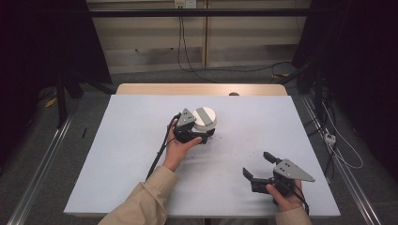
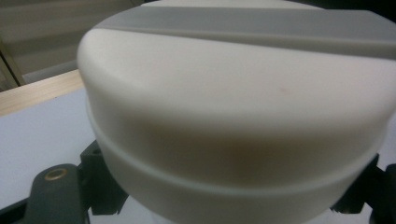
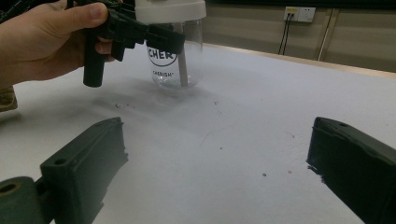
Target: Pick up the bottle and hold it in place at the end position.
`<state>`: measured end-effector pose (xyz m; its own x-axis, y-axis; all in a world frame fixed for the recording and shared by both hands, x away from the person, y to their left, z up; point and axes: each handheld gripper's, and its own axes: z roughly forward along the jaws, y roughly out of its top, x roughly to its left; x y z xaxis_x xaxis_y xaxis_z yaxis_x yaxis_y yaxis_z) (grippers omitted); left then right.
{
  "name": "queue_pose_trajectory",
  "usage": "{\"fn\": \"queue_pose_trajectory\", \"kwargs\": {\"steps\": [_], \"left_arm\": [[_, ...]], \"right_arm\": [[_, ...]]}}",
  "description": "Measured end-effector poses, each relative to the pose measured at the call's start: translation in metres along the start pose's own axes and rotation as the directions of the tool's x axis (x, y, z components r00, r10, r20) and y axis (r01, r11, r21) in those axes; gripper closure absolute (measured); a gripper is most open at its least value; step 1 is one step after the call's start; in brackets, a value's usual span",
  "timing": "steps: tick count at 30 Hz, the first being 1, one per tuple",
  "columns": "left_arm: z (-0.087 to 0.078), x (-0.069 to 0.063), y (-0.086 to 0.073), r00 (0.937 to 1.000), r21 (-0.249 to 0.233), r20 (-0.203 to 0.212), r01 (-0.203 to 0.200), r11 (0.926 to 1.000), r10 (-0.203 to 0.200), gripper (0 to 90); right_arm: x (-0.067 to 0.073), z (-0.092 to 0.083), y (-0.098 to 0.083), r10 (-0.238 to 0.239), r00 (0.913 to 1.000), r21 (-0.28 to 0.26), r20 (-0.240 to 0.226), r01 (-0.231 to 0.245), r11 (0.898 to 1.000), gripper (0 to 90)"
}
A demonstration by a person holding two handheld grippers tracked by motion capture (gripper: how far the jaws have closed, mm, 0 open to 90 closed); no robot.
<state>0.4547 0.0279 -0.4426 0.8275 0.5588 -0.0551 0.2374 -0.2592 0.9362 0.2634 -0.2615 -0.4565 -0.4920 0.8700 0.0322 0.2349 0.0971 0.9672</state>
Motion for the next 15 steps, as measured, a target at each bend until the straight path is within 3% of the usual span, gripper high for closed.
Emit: {"fn": "queue_pose_trajectory", "kwargs": {"steps": [15], "left_arm": [[0.0055,-0.0009,-0.0047,0.9997,0.028,-0.006,-0.022,0.9994,0.022,18.4]], "right_arm": [[-0.0003,-0.0007,-0.0003,0.005,1.0,0.001,0.0,-0.005,1.0,3.6]]}}
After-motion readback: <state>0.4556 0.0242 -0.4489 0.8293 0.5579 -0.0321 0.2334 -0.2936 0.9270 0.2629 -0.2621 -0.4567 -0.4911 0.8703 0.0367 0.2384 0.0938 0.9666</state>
